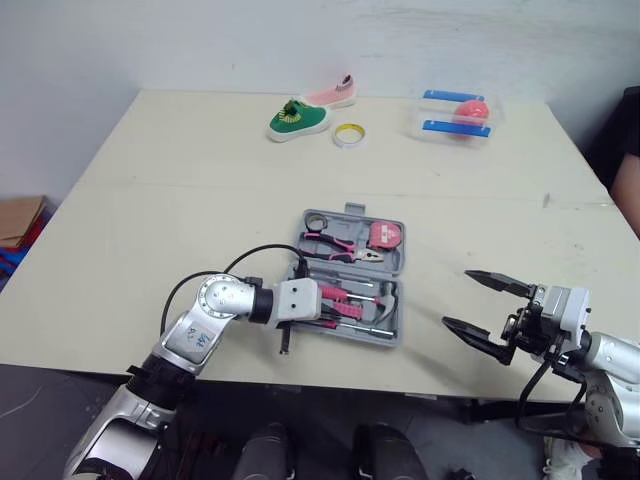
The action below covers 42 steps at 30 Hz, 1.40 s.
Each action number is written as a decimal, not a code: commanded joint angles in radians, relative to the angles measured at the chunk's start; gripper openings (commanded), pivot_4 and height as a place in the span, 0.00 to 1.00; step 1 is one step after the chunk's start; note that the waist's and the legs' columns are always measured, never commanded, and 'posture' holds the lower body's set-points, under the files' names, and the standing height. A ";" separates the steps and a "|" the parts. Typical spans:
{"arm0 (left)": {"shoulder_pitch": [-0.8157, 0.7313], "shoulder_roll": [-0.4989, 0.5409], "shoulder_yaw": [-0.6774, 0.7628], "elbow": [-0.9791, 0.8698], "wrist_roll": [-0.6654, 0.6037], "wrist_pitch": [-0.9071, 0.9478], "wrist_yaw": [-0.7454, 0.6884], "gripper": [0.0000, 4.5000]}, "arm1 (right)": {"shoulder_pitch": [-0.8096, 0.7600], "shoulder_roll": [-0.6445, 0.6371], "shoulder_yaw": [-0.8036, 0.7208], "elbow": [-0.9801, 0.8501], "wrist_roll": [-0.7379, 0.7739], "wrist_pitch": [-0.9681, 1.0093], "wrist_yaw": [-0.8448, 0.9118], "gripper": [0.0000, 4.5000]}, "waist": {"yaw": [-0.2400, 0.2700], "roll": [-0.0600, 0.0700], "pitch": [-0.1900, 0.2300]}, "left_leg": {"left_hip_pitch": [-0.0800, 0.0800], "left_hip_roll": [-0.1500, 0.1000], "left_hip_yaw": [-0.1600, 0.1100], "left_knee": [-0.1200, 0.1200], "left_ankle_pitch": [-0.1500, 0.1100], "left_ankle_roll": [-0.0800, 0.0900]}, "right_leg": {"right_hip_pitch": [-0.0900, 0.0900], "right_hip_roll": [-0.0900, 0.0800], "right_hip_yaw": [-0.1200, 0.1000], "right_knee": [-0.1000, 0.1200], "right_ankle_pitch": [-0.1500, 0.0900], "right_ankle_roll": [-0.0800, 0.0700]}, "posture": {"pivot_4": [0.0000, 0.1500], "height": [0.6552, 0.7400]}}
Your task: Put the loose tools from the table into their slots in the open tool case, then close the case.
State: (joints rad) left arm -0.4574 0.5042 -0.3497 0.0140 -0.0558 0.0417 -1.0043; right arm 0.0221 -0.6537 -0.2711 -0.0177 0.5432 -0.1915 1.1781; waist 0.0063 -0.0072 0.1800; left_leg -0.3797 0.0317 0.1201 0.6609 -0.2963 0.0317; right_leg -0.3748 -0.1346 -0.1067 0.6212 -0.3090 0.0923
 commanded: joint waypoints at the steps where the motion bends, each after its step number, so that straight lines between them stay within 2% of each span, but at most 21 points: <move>1: -0.020 -0.004 0.139 -0.011 -0.096 0.006 0.037 0.01 | -0.023 -0.028 -0.012 -0.071 0.040 0.145 -0.079 1.00 | -0.002 0.000 0.001 | -0.001 0.000 0.000 0.000 0.000 0.000 | -0.002 0.000 0.000 0.001 0.000 0.000 | 1.00 1.00; 3: -0.045 0.011 0.246 -0.032 -0.194 0.055 0.038 0.01 | -0.048 -0.054 -0.010 -0.072 0.000 0.257 -0.173 1.00 | -0.007 0.000 0.001 | -0.005 0.001 -0.001 0.000 0.002 -0.001 | -0.006 0.000 -0.001 0.001 0.000 0.000 | 1.00 1.00; 5: -0.052 0.048 0.317 -0.025 -0.244 0.094 0.023 0.01 | -0.074 -0.075 0.006 -0.046 -0.062 0.271 -0.204 1.00 | -0.010 0.000 0.001 | -0.009 0.001 0.000 0.000 0.005 -0.006 | -0.010 0.000 -0.001 0.003 0.000 0.000 | 1.00 1.00; 8: -0.056 0.104 0.359 0.046 -0.217 0.098 0.036 0.01 | -0.103 -0.097 0.047 0.006 -0.148 0.240 -0.204 1.00 | -0.010 0.000 0.001 | -0.009 0.000 0.001 -0.001 0.005 -0.007 | -0.010 0.002 -0.001 0.002 0.000 0.000 | 1.00 1.00; 9: -0.058 0.125 0.368 0.091 -0.189 0.083 0.051 0.00 | -0.122 -0.095 0.057 0.029 -0.159 0.253 -0.214 0.95 | -0.009 0.000 0.001 | -0.009 0.000 0.001 -0.001 0.006 -0.007 | -0.010 0.002 -0.001 0.002 0.000 0.000 | 1.00 1.00; 11: -0.075 0.137 0.400 0.194 -0.170 0.102 0.107 0.00 | -0.167 -0.099 0.104 0.087 -0.215 0.226 -0.201 0.81 | -0.009 0.000 0.001 | -0.008 -0.001 0.002 -0.001 0.006 -0.006 | -0.010 0.002 -0.002 0.002 0.000 0.000 | 1.00 1.00; 17: -0.094 0.063 0.354 0.333 -0.118 0.083 0.181 0.00 | -0.308 -0.056 0.215 0.253 -0.332 0.208 -0.232 0.13 | -0.005 -0.002 0.002 | -0.013 -0.002 0.005 0.000 0.006 -0.004 | -0.016 0.002 -0.004 0.004 0.001 0.002 | 1.00 1.00; 19: -0.097 0.042 0.334 0.342 -0.104 0.104 0.187 0.00 | -0.337 -0.048 0.243 0.285 -0.360 0.218 -0.235 0.01 | -0.006 -0.002 0.002 | -0.014 -0.003 0.006 0.001 0.006 -0.004 | -0.017 0.002 -0.004 0.005 0.001 0.003 | 1.00 1.00; 26: -0.080 -0.051 0.301 0.315 -0.096 0.183 0.229 0.00 | -0.380 0.011 0.304 0.309 -0.390 0.231 -0.238 0.01 | -0.015 -0.002 0.002 | -0.013 -0.001 0.009 0.002 0.007 -0.004 | -0.017 0.003 -0.002 0.005 0.002 0.003 | 1.00 1.00; 30: -0.072 -0.084 0.289 0.289 -0.099 0.198 0.236 0.00 | -0.383 0.038 0.324 0.245 -0.375 0.285 -0.227 0.01 | -0.023 -0.002 0.002 | -0.012 0.000 0.009 0.001 0.007 -0.005 | -0.017 0.003 -0.002 0.006 0.001 0.003 | 1.00 1.00; 35: -0.049 -0.084 0.266 0.257 -0.102 0.227 0.207 0.00 | -0.382 0.061 0.353 0.140 -0.366 0.349 -0.229 0.01 | -0.025 -0.002 0.002 | -0.012 0.000 0.009 0.001 0.006 -0.005 | -0.017 0.002 -0.002 0.005 0.002 0.003 | 1.00 1.00; 42: 0.014 -0.065 0.260 0.171 -0.134 0.265 0.132 0.00 | -0.396 0.066 0.355 0.139 -0.383 0.362 -0.233 0.01 | -0.031 -0.002 0.002 | -0.012 0.000 0.009 0.001 0.006 -0.005 | -0.017 0.001 -0.001 0.005 0.001 0.003 | 1.00 1.00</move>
State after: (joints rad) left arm -0.4570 0.4465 -0.0586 0.2276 -0.1706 0.2984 -0.8357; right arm -0.3672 -0.5866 0.0746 0.1473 0.1629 0.1769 0.9386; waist -0.0245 -0.0092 0.1818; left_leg -0.3913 0.0313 0.1290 0.6613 -0.2907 0.0267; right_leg -0.3922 -0.1331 -0.1077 0.6260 -0.3074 0.0951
